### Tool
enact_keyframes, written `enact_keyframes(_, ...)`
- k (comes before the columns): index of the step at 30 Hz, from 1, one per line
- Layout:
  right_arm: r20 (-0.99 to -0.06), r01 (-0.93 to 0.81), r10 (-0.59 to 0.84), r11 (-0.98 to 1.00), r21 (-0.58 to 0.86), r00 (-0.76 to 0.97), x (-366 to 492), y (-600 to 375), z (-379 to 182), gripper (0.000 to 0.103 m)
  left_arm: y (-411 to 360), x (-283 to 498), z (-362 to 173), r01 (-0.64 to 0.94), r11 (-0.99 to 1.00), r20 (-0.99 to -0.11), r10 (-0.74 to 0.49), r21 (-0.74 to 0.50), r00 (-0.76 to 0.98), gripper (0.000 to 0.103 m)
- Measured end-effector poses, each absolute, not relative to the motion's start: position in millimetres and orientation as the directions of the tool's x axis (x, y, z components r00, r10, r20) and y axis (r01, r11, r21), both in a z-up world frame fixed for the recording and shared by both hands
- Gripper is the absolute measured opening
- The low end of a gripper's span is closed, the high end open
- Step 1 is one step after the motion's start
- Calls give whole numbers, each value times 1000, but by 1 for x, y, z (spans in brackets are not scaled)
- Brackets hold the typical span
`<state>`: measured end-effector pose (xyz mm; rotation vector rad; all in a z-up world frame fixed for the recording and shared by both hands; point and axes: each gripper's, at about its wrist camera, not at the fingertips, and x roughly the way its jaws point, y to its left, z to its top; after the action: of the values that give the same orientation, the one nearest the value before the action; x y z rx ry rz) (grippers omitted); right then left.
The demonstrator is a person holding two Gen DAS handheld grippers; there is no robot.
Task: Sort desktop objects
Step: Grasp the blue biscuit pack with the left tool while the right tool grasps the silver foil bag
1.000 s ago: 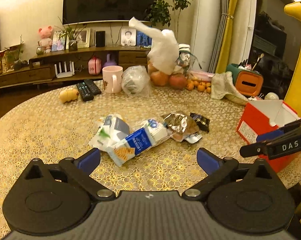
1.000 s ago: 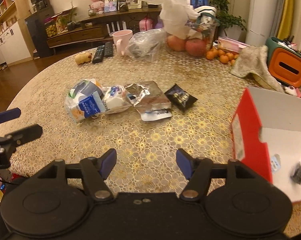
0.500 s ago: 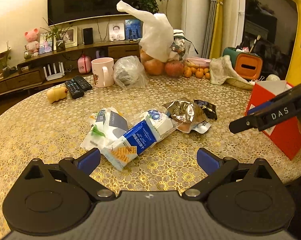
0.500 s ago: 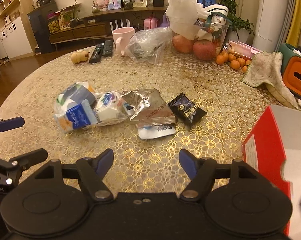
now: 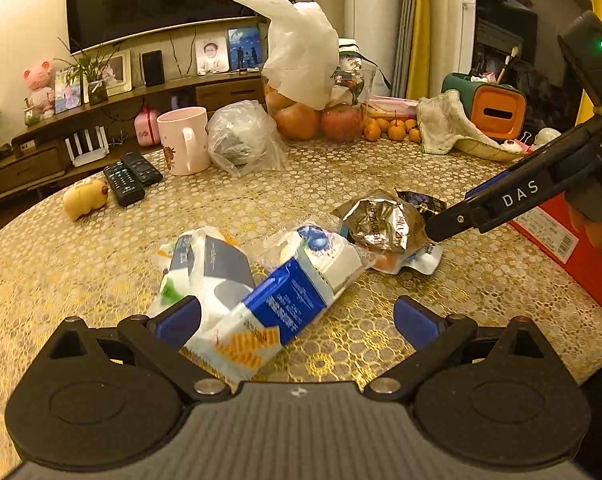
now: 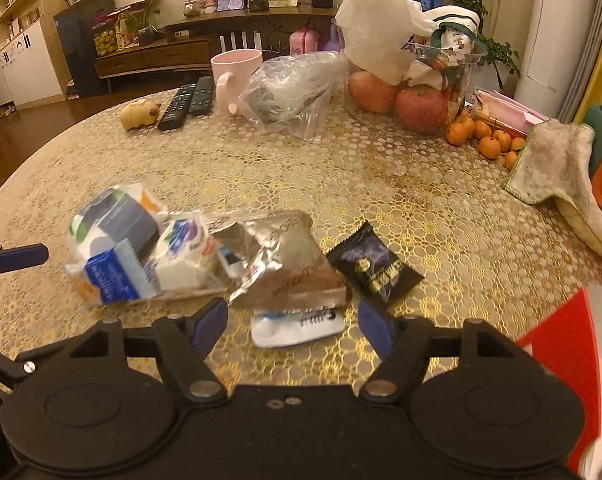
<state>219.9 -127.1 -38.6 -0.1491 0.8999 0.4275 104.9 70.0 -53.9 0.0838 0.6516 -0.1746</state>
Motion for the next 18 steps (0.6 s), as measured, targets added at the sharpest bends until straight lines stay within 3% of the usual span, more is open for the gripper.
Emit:
enact_keyframes(12, -785, -436, 312, 898, 60, 535, 256, -118, -56, 72, 64, 128, -72, 246, 966, -622, -145, 80, 770, 101)
enact_keyframes(18, -783, -446, 331, 892, 77, 526, 272, -114, -59, 72, 59, 132, -80, 272, 956, -631, -144, 110, 762, 90)
